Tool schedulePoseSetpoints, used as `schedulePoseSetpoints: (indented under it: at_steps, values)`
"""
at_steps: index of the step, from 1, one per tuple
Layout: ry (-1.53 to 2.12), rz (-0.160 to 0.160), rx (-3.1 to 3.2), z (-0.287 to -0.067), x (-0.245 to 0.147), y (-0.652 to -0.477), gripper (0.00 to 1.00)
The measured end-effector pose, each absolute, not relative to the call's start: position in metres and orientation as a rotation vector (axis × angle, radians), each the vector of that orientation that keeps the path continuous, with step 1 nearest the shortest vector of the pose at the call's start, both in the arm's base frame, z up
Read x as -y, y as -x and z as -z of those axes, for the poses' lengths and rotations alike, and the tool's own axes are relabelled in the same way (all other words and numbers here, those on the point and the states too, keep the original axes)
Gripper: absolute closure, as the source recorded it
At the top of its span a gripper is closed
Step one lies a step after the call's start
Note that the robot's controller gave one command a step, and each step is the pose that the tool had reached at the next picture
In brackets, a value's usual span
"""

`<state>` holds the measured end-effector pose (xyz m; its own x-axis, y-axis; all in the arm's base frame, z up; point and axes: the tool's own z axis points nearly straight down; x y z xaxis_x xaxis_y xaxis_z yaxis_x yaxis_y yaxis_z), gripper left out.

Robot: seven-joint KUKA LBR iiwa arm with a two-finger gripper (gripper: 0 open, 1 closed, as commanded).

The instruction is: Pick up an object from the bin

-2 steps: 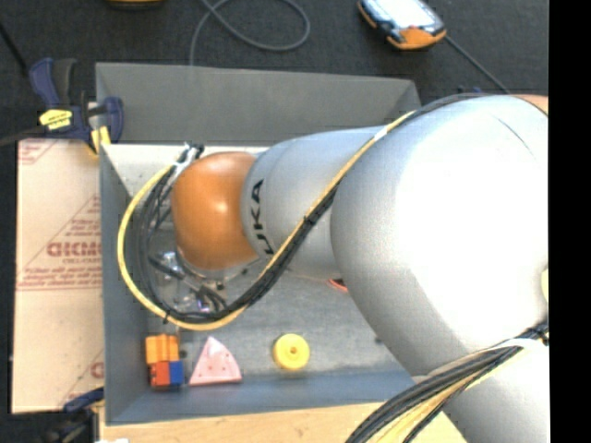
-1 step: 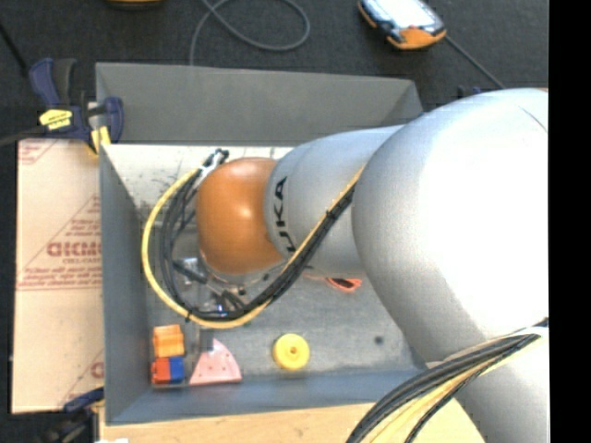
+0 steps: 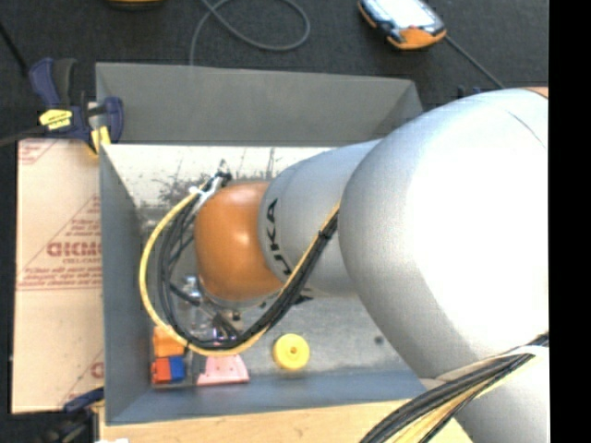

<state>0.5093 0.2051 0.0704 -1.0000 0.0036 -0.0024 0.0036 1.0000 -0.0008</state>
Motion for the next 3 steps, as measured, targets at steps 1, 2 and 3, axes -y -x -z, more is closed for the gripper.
schedulePoseSetpoints:
  at_steps: [1, 2, 3]
  values:
    - [-0.025, 0.004, -3.144, -0.070, -0.220, -0.499, 0.00]
    - [0.544, 0.000, -3.092, -0.072, -0.231, -0.556, 1.00]
    - [0.541, -0.003, -3.093, -0.072, -0.232, -0.555, 0.00]
